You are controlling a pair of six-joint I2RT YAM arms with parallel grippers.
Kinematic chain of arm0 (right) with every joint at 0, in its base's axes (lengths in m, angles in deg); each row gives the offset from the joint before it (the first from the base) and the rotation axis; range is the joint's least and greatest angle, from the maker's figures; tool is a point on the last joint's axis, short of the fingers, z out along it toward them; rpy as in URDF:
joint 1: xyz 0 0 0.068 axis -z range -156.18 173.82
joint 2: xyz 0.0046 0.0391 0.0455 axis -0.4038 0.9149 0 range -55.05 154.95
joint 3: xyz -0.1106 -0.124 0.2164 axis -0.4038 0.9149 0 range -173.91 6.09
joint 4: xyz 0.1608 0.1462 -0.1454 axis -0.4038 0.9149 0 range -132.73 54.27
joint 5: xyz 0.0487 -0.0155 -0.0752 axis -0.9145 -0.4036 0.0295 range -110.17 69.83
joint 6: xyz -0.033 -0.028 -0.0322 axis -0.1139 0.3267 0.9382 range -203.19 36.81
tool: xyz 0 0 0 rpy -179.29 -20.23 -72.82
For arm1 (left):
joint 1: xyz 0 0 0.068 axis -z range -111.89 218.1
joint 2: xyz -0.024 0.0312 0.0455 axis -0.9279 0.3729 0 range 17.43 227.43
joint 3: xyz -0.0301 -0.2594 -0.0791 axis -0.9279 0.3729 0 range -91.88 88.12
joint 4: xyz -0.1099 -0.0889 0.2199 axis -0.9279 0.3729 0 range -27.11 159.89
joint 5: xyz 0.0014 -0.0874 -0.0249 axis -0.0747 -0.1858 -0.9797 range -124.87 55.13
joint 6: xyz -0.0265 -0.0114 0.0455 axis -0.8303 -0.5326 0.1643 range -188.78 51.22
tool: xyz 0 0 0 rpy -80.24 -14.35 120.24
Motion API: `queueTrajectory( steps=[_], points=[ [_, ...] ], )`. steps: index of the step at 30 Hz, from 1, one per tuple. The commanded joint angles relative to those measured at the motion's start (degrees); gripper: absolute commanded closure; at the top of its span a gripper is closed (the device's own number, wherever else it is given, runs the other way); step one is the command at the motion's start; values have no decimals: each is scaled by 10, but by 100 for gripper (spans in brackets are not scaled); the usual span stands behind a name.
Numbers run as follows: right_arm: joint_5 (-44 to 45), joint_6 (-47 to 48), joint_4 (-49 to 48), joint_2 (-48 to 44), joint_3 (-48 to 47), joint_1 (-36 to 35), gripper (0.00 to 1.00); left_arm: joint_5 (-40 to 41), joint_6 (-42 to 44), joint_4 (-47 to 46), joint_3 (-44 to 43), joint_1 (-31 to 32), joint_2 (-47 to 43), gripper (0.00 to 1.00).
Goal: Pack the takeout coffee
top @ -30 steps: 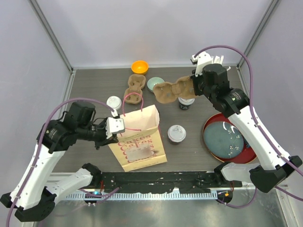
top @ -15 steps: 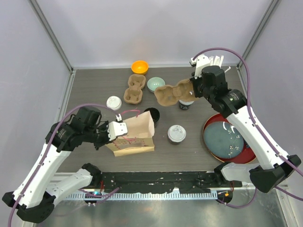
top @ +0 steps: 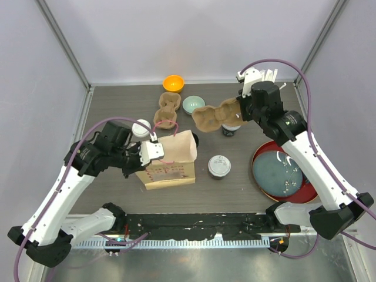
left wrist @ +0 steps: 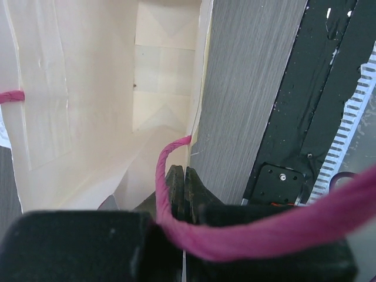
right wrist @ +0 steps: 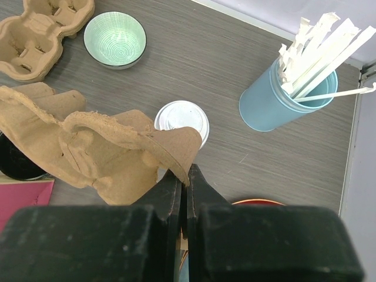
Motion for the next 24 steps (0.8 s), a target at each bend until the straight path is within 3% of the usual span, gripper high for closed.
queueTrajectory(
  steps=[1,4,6,7,10,13,19,24],
  points=[
    [1,-17,-6,-15,-37,6,99,-23,7,18,-20,1,6,100],
    [-1,-33,3,-15,-53,7,99,-22,9,22,-13,1,9,98],
    [0,-40,9,-15,-67,7,99,-17,7,33,-27,1,11,76],
    [-1,-42,15,-16,-72,9,99,-17,3,37,-34,2,11,54],
    [-3,-47,32,-20,-95,8,99,-25,-17,45,-79,1,4,30],
    [-27,-78,47,-28,-123,8,99,-39,-44,44,-137,1,-8,16],
    [-136,-155,82,-35,-205,9,99,-7,-157,5,-230,1,-11,10],
    [-251,-234,59,-35,-206,8,99,57,-282,-73,-265,1,9,10]
  ],
)
